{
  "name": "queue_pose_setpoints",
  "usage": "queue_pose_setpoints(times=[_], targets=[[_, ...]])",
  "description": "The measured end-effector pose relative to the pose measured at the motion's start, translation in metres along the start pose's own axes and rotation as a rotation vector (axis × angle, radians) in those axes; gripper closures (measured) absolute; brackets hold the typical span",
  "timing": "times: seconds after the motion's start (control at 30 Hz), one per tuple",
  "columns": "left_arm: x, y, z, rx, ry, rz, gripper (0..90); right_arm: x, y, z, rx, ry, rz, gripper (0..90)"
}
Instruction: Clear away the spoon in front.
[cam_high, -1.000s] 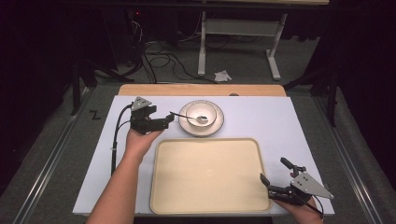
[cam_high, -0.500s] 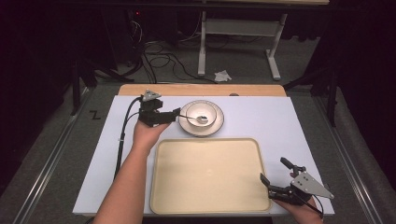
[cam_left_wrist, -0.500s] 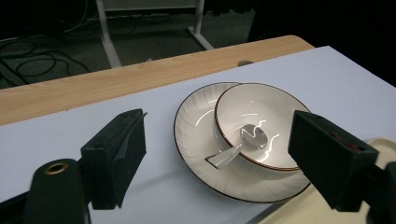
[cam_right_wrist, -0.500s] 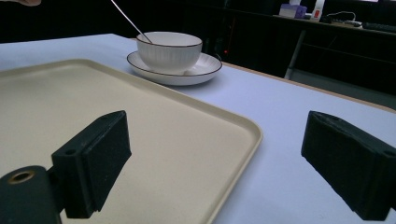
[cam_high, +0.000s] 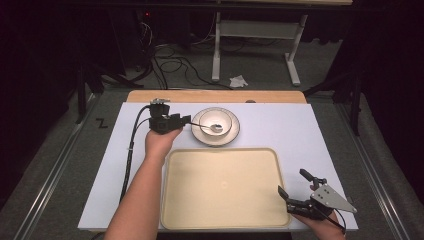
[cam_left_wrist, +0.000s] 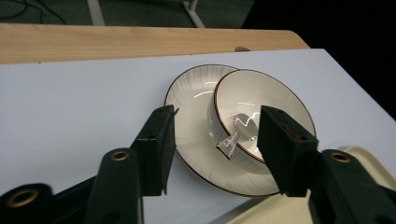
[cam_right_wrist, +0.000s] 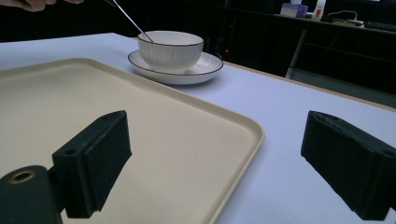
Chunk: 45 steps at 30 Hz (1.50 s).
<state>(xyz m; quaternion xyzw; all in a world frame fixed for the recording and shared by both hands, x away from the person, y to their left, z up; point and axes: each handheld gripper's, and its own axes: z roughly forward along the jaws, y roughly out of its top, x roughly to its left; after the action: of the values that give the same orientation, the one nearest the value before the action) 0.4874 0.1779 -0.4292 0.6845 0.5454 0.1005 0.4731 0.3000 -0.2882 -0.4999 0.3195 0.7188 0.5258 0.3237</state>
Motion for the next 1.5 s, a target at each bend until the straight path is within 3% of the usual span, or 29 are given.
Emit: queue_pose_setpoints(times=[0.03,0.07,0.13,0.3,0.33,0.37,0.4,0.43,0.67,0.7,0.73,0.87,1.13,1.5], targets=[[0.001,-0.001,0.0,-0.001,-0.008,-0.016,51.4,0.0,0.0,0.0,0.0,0.0,0.0,9.2],[-0.003,-0.002,0.004,-0.052,-0.015,-0.097,54.0,0.0,0.0,0.0,0.0,0.0,0.0,9.2],[-0.003,-0.003,0.006,-0.049,-0.034,-0.125,58.4,0.0,0.0,0.0,0.0,-0.001,0.004,9.3],[-0.004,-0.003,0.007,-0.041,-0.056,-0.145,66.7,0.0,0.0,0.0,0.006,-0.001,0.008,9.6],[0.002,-0.002,0.003,0.03,-0.057,-0.062,69.0,0.0,0.0,0.0,0.006,-0.001,0.006,9.6],[-0.004,-0.003,0.007,-0.032,-0.064,-0.157,71.5,0.0,0.0,0.001,0.005,0.0,0.002,9.7],[-0.004,-0.002,0.007,-0.028,-0.069,-0.162,73.8,0.0,0.0,0.001,0.005,-0.001,0.002,9.7],[0.001,-0.002,0.002,0.029,-0.07,-0.089,75.2,0.0,0.0,0.0,0.006,-0.003,0.004,9.7],[0.002,-0.006,0.0,0.024,-0.082,-0.109,84.1,-0.001,0.0,0.0,0.006,-0.004,0.003,9.9],[-0.006,-0.007,0.006,-0.064,-0.08,-0.227,85.1,-0.001,0.0,0.0,0.005,-0.004,0.003,9.9],[0.003,-0.009,0.0,0.022,-0.086,-0.111,88.6,0.0,0.0,0.0,0.008,-0.004,0.008,9.9],[0.002,-0.011,-0.003,0.007,-0.084,-0.078,89.8,0.0,0.0,0.001,0.005,-0.002,0.003,10.0],[-0.006,-0.008,-0.014,-0.083,-0.087,-0.038,90.0,0.001,0.0,0.001,0.009,-0.006,0.005,10.1],[-0.014,-0.007,-0.034,-0.159,-0.075,0.02,90.0,0.001,0.001,0.001,0.005,-0.003,0.001,10.1]])
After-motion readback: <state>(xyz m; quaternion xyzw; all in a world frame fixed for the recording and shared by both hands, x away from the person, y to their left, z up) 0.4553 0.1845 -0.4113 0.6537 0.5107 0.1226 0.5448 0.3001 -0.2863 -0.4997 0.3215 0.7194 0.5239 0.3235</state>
